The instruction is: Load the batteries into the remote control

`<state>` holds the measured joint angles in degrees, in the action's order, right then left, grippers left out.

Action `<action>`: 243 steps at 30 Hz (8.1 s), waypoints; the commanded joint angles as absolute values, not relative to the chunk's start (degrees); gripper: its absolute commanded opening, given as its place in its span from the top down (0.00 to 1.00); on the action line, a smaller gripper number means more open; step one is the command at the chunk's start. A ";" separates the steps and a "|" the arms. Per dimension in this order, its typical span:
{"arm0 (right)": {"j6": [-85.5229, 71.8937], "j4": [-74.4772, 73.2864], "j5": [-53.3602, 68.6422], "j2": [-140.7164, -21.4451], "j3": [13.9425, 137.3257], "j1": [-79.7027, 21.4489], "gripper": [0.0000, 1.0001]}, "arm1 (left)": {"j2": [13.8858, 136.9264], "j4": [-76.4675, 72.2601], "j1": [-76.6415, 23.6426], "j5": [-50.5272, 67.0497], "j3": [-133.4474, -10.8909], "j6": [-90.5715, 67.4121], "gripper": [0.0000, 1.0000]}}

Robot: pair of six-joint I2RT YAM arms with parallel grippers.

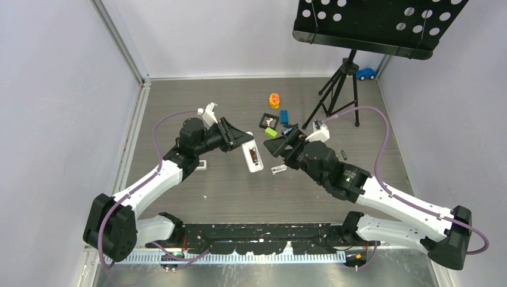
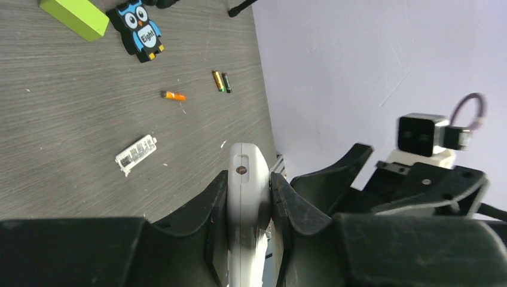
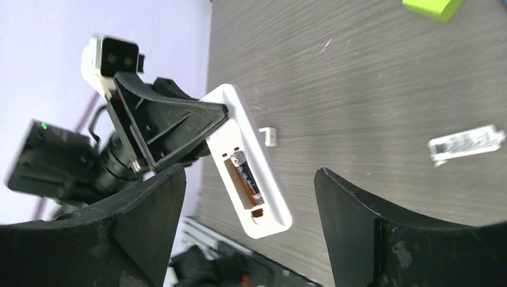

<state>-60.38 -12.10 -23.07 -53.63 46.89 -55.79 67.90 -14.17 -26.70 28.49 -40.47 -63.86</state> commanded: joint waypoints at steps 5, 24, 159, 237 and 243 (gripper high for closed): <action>-94.84 2.71 -27.00 -50.50 36.75 -54.67 0.15 | 65.31 -20.74 -26.37 24.00 -40.69 -65.83 1.00; -105.51 23.59 -17.39 -64.77 35.74 -54.67 0.15 | 65.91 -19.25 -26.37 21.54 -42.06 -71.15 1.00; -28.53 -7.01 0.51 -60.48 47.50 -50.37 0.32 | 62.69 2.41 -24.33 25.24 -45.75 -41.95 1.00; -27.25 -21.12 11.61 -68.78 56.72 -36.85 0.91 | 74.25 -37.32 -25.31 39.34 -36.95 -65.29 1.00; -31.00 -28.30 12.71 -68.95 61.62 -41.34 0.90 | 79.23 -40.67 -25.44 40.99 -38.23 -69.85 1.00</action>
